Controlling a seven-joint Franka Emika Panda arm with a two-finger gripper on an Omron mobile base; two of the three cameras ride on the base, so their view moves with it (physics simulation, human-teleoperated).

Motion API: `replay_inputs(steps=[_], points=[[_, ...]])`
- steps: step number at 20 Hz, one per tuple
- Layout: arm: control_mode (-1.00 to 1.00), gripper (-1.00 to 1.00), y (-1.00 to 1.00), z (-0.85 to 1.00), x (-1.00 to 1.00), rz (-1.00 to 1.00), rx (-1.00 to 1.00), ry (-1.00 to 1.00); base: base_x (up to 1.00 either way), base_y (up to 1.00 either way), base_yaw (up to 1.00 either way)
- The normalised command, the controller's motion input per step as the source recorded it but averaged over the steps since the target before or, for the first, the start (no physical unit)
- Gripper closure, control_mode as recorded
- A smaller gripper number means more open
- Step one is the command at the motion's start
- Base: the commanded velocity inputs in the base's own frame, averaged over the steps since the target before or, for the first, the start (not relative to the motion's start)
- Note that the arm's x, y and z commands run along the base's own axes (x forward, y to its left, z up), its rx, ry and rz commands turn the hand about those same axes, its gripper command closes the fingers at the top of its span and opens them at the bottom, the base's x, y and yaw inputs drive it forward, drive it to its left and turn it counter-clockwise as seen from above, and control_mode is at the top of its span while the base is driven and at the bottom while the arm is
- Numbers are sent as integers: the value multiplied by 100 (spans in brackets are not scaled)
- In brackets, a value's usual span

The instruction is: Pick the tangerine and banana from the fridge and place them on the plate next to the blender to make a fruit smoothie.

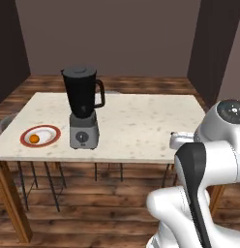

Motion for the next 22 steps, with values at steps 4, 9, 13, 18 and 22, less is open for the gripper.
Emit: replay_inputs(steps=[4,9,13,18,22], points=[[100,100,0,0,0,0,0,0,24,100,0],[100,100,0,0,0,0,0,0,26,100,0],[100,100,0,0,0,0,0,0,45,100,0],[100,100,0,0,0,0,0,0,73,99,-1],[100,100,0,0,0,0,0,0,59,50,0]])
